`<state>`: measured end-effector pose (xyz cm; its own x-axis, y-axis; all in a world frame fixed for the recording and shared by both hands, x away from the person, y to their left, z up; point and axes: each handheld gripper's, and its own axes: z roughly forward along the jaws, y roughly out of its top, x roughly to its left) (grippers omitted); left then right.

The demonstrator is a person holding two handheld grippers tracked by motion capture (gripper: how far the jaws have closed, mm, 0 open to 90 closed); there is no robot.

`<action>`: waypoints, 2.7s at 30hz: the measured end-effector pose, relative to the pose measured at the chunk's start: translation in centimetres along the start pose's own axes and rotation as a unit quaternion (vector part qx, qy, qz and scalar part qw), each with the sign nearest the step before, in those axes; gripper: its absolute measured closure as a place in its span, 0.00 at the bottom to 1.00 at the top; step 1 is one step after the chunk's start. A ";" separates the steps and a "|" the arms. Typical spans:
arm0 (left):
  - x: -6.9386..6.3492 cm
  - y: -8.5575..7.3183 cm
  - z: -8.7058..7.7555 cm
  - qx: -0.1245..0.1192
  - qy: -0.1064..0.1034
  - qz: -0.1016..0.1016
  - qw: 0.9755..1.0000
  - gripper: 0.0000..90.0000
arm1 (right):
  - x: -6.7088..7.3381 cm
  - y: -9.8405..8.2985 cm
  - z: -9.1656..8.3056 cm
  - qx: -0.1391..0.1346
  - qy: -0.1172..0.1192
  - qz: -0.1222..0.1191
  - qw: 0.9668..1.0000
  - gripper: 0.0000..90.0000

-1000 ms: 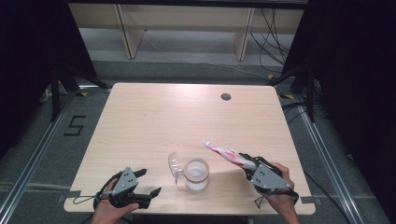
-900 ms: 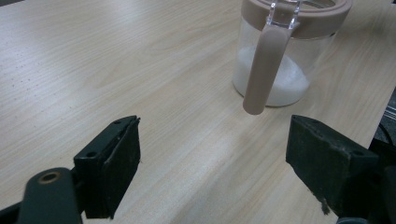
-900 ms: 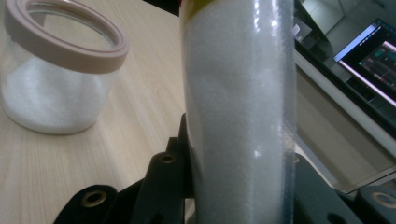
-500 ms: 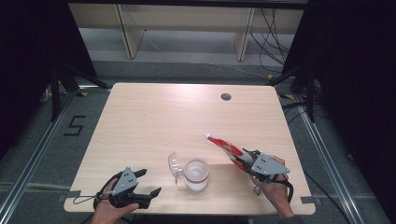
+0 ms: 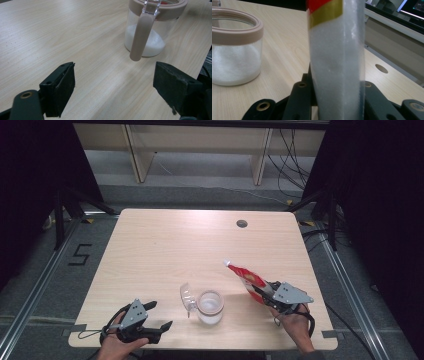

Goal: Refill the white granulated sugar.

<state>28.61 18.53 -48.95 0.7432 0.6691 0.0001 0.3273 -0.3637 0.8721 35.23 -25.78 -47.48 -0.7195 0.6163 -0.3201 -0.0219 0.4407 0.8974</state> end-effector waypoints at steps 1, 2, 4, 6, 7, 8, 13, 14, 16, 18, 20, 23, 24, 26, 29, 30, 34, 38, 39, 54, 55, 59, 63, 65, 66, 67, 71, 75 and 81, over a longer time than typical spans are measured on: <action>-0.3 -0.1 0.0 0.000 0.003 -0.016 1.000 0.19 | -0.1 -0.1 -0.2 0.001 -0.005 0.010 1.000 0.83; -0.3 -0.1 0.0 0.000 0.003 -0.016 1.000 0.19 | -0.1 -0.1 -0.2 0.001 -0.005 0.010 1.000 0.83; -0.3 -0.1 0.0 -0.001 0.002 -0.016 1.000 0.19 | -0.2 -0.2 -0.4 0.005 -0.003 0.023 1.000 0.82; -0.1 0.0 0.0 0.000 0.001 -0.002 1.000 0.19 | -0.4 -0.3 -0.7 0.007 -0.006 0.033 0.999 0.82; -0.1 0.0 0.1 -0.001 0.000 -0.001 1.000 0.19 | -0.5 -0.3 -1.0 0.011 -0.005 0.042 0.999 0.82; -0.1 0.0 0.1 -0.001 0.000 -0.001 1.000 0.19 | -0.5 -0.3 -1.0 0.011 -0.005 0.042 0.999 0.82; -0.1 0.0 0.0 -0.001 -0.001 -0.007 1.000 0.19 | -0.8 -0.7 -1.7 -0.001 -0.013 0.058 0.998 0.82; -0.1 0.0 0.0 -0.001 -0.001 -0.007 1.000 0.19 | -0.8 -0.7 -1.7 -0.001 -0.013 0.058 0.998 0.82; -0.1 0.0 0.0 -0.001 -0.002 -0.002 1.000 0.19 | -0.8 -0.9 -1.9 0.003 -0.011 0.078 0.997 0.82; 0.0 0.0 0.0 0.001 0.000 0.001 1.000 0.19 | -0.8 -1.0 -2.0 0.001 -0.016 0.079 0.997 0.82; 0.0 0.0 0.0 0.001 0.000 0.001 1.000 0.19 | -1.0 -1.1 -2.3 0.006 -0.017 0.080 0.997 0.82; -0.1 0.0 0.0 -0.002 -0.001 -0.003 1.000 0.19 | -1.1 -1.6 -2.9 0.009 -0.022 0.089 0.996 0.82; -0.1 0.0 0.0 -0.002 -0.001 -0.003 1.000 0.19 | -1.1 -1.6 -2.9 0.009 -0.022 0.089 0.996 0.82; -0.2 -0.1 0.0 0.001 0.001 -0.014 1.000 0.19 | -1.1 -1.8 -3.2 0.011 -0.032 0.095 0.995 0.82; -0.2 -0.1 0.0 -0.003 0.001 -0.015 1.000 0.19 | -1.2 -2.1 -3.5 0.008 -0.034 0.092 0.995 0.82; -0.2 -0.1 0.0 -0.003 0.001 -0.015 1.000 0.19 | -1.2 -2.1 -3.5 0.008 -0.034 0.092 0.995 0.82; -0.2 -0.1 0.0 0.001 0.002 -0.015 1.000 0.19 | -0.9 -2.0 -3.6 0.015 -0.032 0.109 0.993 0.80; -0.2 -0.1 0.0 -0.001 0.002 -0.016 1.000 0.19 | -0.9 -2.1 -3.9 0.018 -0.037 0.115 0.992 0.77; -0.2 -0.1 0.0 -0.001 0.002 -0.017 1.000 0.19 | -1.0 -2.1 -3.9 0.014 -0.042 0.106 0.993 0.76; -0.1 -0.1 0.1 -0.003 0.003 -0.022 1.000 0.19 | 0.3 -1.6 -6.6 0.030 -0.072 0.165 0.983 0.43; -0.1 -0.1 0.1 -0.002 0.004 -0.020 1.000 0.19 | 0.5 -1.5 -6.7 0.033 -0.075 0.174 0.981 0.42; -0.1 0.0 0.0 -0.002 0.002 -0.018 1.000 0.19 | 0.5 -1.6 -7.1 0.032 -0.081 0.177 0.980 0.40; -0.3 0.1 0.1 -0.002 -0.001 -0.015 1.000 0.19 | 0.6 -1.8 -7.4 0.037 -0.082 0.176 0.980 0.37; -0.4 0.1 0.1 -0.003 -0.002 -0.020 1.000 0.19 | 0.8 -1.8 -7.5 0.045 -0.078 0.185 0.979 0.35; -0.4 0.1 0.1 -0.003 -0.002 -0.020 1.000 0.19 | 0.8 -1.8 -7.5 0.045 -0.078 0.185 0.979 0.35; -0.4 0.1 0.1 -0.001 -0.003 -0.020 1.000 0.19 | 1.0 -1.7 -7.6 0.046 -0.084 0.192 0.977 0.33; -0.5 0.2 0.2 -0.010 -0.005 -0.019 1.000 0.19 | 1.0 -1.9 -7.6 0.043 -0.081 0.185 0.979 0.31; -0.5 0.3 0.2 -0.003 -0.003 -0.018 1.000 0.19 | 1.3 -1.9 -7.9 0.061 -0.086 0.172 0.979 0.28; -0.5 0.3 0.2 -0.007 -0.006 -0.010 1.000 0.19 | 1.8 -1.9 -8.1 0.064 -0.083 0.186 0.977 0.26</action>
<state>28.46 18.02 -48.77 0.7440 0.6678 -0.0225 0.3336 -0.3420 0.8785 28.32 -30.79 -47.33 -0.5393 0.8414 -0.0340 0.3140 0.2385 0.9190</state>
